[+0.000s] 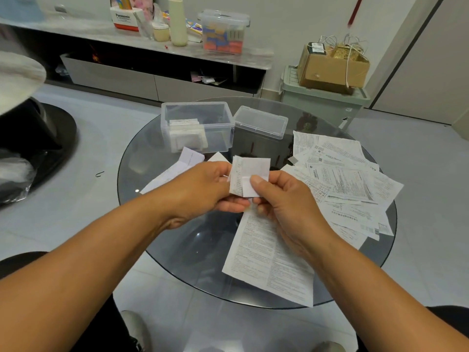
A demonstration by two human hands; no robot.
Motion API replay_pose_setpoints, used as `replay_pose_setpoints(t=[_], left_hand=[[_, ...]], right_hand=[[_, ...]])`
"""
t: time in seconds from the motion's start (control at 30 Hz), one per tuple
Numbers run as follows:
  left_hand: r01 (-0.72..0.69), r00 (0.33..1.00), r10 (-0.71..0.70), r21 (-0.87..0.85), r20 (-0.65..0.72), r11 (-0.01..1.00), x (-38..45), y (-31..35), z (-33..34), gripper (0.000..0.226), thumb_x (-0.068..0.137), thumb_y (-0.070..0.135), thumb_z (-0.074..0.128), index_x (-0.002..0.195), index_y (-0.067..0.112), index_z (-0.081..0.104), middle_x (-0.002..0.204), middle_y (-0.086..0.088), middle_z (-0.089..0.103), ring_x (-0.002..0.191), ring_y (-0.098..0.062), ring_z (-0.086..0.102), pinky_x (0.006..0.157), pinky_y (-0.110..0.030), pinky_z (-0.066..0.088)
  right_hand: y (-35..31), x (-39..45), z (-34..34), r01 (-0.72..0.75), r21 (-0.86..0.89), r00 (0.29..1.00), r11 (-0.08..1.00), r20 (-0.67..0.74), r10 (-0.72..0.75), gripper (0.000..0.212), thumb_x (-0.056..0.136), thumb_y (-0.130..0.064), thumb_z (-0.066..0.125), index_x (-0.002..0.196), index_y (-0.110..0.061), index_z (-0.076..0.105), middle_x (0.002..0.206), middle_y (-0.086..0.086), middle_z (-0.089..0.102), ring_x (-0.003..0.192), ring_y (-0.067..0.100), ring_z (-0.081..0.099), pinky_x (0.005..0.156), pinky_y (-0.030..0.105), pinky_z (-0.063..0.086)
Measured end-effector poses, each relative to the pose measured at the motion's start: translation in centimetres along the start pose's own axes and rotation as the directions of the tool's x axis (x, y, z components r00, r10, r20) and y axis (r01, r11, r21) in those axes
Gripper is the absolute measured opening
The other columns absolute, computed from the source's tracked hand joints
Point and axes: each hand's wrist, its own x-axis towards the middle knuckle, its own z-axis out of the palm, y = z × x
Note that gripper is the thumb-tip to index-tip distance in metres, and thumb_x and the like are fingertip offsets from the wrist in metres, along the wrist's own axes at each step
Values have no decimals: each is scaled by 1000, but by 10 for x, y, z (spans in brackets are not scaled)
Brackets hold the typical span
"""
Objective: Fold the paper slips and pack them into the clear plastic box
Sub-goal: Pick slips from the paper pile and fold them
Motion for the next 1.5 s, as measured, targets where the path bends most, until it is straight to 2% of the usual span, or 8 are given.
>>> replay_pose_setpoints(t=[0.23,0.37,0.53,0.63,0.73,0.9,1.3,1.5], left_hand=[[-2,996,9,-79,90,997,1,0,6,32,106,19,48,138,15,56,126,-4,71,115,-19,69,102,-34,53],[-110,989,123,151,-79,982,3,-10,19,26,108,30,44,125,15,56,115,-4,73,99,-15,74,91,-35,60],[-186,957,264,442,-120,877,3,-16,23,30,107,43,35,104,19,52,84,-2,71,74,-11,71,77,-44,60],[-151,950,283,600,-131,786,0,-8,17,35,107,50,28,99,25,52,86,5,67,79,-10,65,79,-44,56],[6,874,367,762,-319,648,7,-3,-8,31,107,48,31,99,26,52,93,4,66,88,-24,61,81,-46,51],[260,850,248,781,-464,568,16,-10,-39,48,92,61,59,123,27,50,113,3,63,95,-27,60,77,-40,49],[238,889,234,833,-395,500,30,-12,-14,58,80,67,71,123,31,53,100,10,57,90,-20,57,66,-31,39],[201,893,196,749,-406,631,39,-17,-16,42,75,53,82,101,29,60,108,3,61,92,-22,59,66,-32,41]], right_hand=[[2,0,-4,73,-161,990,984,-111,-92,18,92,-35,76,91,-17,75,86,1,78,82,22,76,79,40,62],[-1,-4,0,18,15,998,1000,-54,-18,19,93,-28,75,90,-10,70,64,0,65,53,14,59,57,28,52],[-4,-4,0,-20,83,1000,996,-15,22,27,95,-30,73,113,-12,67,60,1,60,48,8,51,49,22,43],[-8,-6,0,47,-14,999,999,-14,-47,19,98,-32,67,106,-16,73,68,-5,69,56,3,62,53,16,47],[-9,2,-6,160,-245,975,956,-112,-192,14,100,-38,64,104,-27,70,89,-9,73,68,-1,63,65,20,47],[-8,6,-9,181,-253,963,950,-151,-224,9,100,-38,63,103,-30,66,90,-10,71,70,-1,62,68,23,46],[-3,8,-7,153,-223,969,963,-156,-190,12,100,-39,63,107,-30,67,81,-13,66,65,-1,61,65,21,45],[-3,8,-9,145,-234,970,961,-160,-185,20,101,-39,62,116,-26,66,84,-11,64,72,4,59,67,23,45]])
